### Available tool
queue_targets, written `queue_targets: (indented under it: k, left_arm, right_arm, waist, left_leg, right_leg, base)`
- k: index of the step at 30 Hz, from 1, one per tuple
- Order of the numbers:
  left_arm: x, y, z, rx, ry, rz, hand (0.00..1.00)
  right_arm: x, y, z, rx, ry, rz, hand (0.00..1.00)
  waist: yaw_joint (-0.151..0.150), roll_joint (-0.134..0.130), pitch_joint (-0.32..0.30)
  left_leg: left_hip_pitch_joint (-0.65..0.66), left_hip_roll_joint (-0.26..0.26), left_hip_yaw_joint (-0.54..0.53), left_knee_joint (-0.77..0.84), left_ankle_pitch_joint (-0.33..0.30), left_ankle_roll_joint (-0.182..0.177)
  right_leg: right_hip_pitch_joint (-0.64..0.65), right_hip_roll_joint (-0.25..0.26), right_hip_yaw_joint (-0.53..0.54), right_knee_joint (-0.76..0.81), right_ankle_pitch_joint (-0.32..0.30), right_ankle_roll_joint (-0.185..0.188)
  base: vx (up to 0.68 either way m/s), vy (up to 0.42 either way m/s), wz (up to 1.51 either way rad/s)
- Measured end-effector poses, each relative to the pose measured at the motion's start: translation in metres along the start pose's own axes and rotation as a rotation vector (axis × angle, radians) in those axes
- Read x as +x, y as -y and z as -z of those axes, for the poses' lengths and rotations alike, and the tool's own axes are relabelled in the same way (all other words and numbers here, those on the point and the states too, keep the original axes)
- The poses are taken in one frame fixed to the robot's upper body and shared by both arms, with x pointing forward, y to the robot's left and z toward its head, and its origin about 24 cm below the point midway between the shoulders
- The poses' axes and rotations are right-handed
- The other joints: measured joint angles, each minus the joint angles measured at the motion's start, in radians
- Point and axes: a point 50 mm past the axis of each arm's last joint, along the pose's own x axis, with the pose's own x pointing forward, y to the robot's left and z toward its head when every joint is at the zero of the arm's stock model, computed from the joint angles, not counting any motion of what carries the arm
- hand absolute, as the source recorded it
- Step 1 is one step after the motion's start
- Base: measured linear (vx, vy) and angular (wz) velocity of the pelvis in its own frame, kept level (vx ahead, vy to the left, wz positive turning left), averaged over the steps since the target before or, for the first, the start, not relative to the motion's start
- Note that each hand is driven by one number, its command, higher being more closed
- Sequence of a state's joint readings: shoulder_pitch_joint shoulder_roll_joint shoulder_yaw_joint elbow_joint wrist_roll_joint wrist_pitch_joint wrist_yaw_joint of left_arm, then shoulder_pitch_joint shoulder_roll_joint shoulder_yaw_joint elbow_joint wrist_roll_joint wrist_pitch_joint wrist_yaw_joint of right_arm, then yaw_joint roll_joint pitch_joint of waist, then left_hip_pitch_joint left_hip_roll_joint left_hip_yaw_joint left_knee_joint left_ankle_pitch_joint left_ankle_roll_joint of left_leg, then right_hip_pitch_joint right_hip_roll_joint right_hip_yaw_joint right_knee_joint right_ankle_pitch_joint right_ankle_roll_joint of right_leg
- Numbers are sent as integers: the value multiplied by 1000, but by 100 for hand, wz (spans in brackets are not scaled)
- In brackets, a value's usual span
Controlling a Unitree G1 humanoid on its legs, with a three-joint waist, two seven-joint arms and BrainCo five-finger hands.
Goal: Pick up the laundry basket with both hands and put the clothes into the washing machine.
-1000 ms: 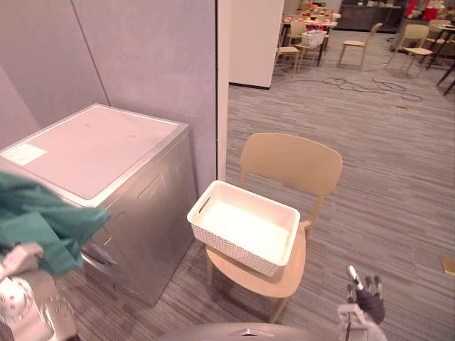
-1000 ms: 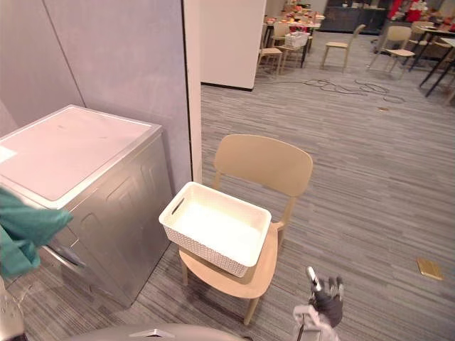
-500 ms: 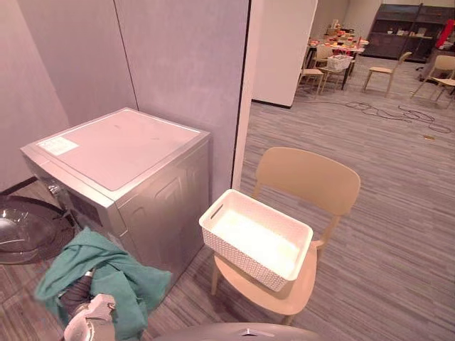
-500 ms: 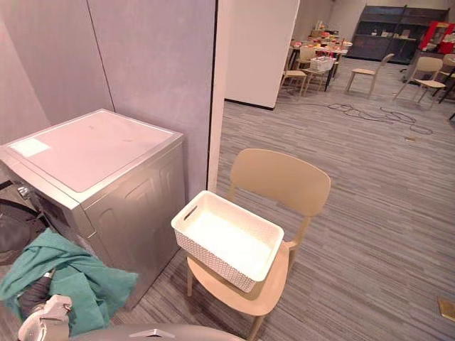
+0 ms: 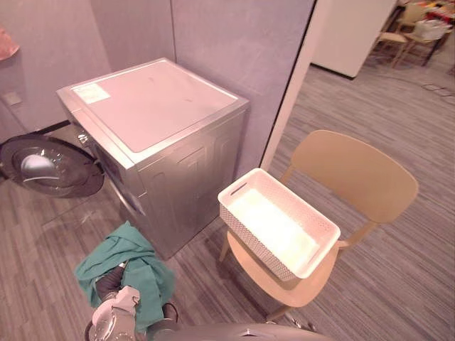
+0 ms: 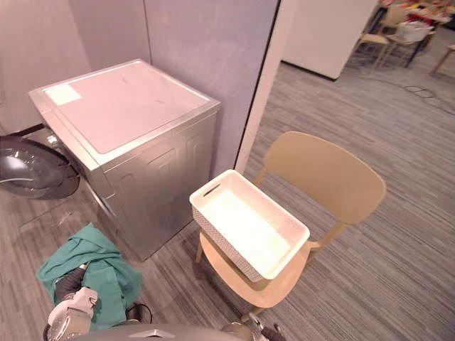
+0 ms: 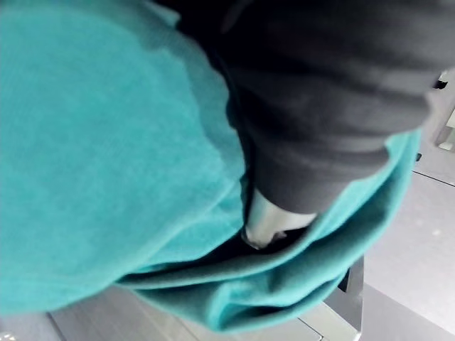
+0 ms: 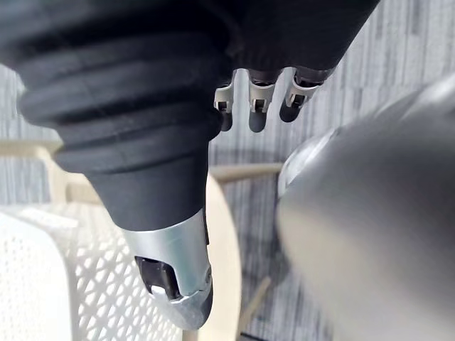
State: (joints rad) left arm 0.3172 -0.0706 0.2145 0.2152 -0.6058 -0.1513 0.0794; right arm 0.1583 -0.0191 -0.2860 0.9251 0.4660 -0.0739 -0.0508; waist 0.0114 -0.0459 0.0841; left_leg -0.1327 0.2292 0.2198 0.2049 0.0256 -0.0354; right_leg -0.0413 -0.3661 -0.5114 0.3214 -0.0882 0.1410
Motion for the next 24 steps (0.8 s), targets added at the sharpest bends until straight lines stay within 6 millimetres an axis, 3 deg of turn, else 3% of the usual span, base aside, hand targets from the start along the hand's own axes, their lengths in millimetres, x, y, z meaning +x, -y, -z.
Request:
queue_targets:
  k: [1,2,3,6,7,10,13,16,18,19,20,22,23,24]
  left_arm:
    - [0,5,2,1,-8,18,100]
    - [1,13,5,4,-19,52,100]
    - [2,16,4,2,-17,62,100]
    - [13,23,0,-26,5,68,100]
    - [16,23,-4,-35,16,70,100]
    - [16,14,-1,-9,-1,49,100]
    - [16,14,-1,3,-8,69,100]
    - [17,22,-5,3,9,111,100]
    - [15,26,-7,8,15,133,100]
    - [14,27,-4,10,6,141,100]
    - [10,30,1,17,-14,156,100]
    - [4,34,8,30,-46,186,100]
    - [1,40,13,30,-60,211,100]
    - [2,42,10,39,-48,220,100]
  right_arm:
    - [1,-2,-5,2,17,-4,0]
    - [2,-2,-9,12,35,2,0]
    - [3,-1,-11,15,40,5,0]
    - [5,-1,-10,70,25,33,0]
    - [6,0,-8,70,15,42,0]
    - [5,4,-1,70,-18,67,0]
    - [3,18,9,53,-68,109,0]
    - [3,24,6,43,-75,129,0]
    - [5,25,3,39,-81,133,0]
    - [5,26,3,40,-78,139,0]
    - [4,27,0,48,-64,145,0]
    - [3,26,-2,59,-38,139,0]
    - [1,25,-3,71,-14,128,0]
    - [2,10,-2,107,-8,75,0]
  waist:
    - [-3,2,3]
    - [-5,31,-11]
    - [-6,41,-15]
    - [-19,34,-14]
    - [-18,37,-9]
    - [-24,24,-14]
    - [-19,11,-24]
    - [-19,27,-23]
    - [14,31,-20]
    - [17,29,-18]
    - [18,31,-15]
    - [12,31,-11]
    - [14,52,-6]
    - [13,37,-6]
  left_leg:
    - [-11,12,5,66,-10,14]
    - [4,46,13,128,-46,11]
    - [15,48,13,118,-60,6]
    - [8,-11,-10,78,-83,-47]
    - [5,-15,-29,74,-94,-111]
    - [4,-30,-50,75,-94,-112]
    - [-11,-74,-102,61,-82,-114]
    - [-73,-109,-141,76,-77,-108]
    - [-108,-143,-152,93,-81,-92]
    - [-108,-161,-161,92,-85,-79]
    - [-103,-183,-168,85,-90,-56]
    - [-65,-194,-164,65,-90,-40]
    - [-31,-195,-184,48,-83,-26]
    - [-21,-194,-222,34,-72,-5]
  right_leg:
    - [2,-10,-12,3,2,3]
    - [8,-27,-30,11,9,15]
    - [9,-33,-35,16,13,21]
    - [27,-50,-54,-25,44,15]
    - [43,-44,-63,-49,54,17]
    - [75,-39,-84,-90,77,3]
    - [122,-60,-145,-136,95,26]
    - [125,-78,-202,-150,108,14]
    - [136,-100,-239,-155,130,-45]
    - [151,-110,-256,-150,133,-113]
    - [168,-135,-260,-110,162,-231]
    - [172,-148,-143,-55,260,-323]
    - [142,-132,19,20,287,-311]
    - [84,-52,187,132,139,-224]
  base:
    - [37,77,60]
    - [15,121,46]
    - [21,176,45]
    - [20,221,47]
    - [-3,153,27]
    - [-48,126,23]
    - [-83,59,44]
    - [-104,91,63]
    - [-52,150,49]
    - [-24,176,70]
    - [-2,165,75]
    - [47,180,81]
    - [108,167,83]
    - [104,124,70]
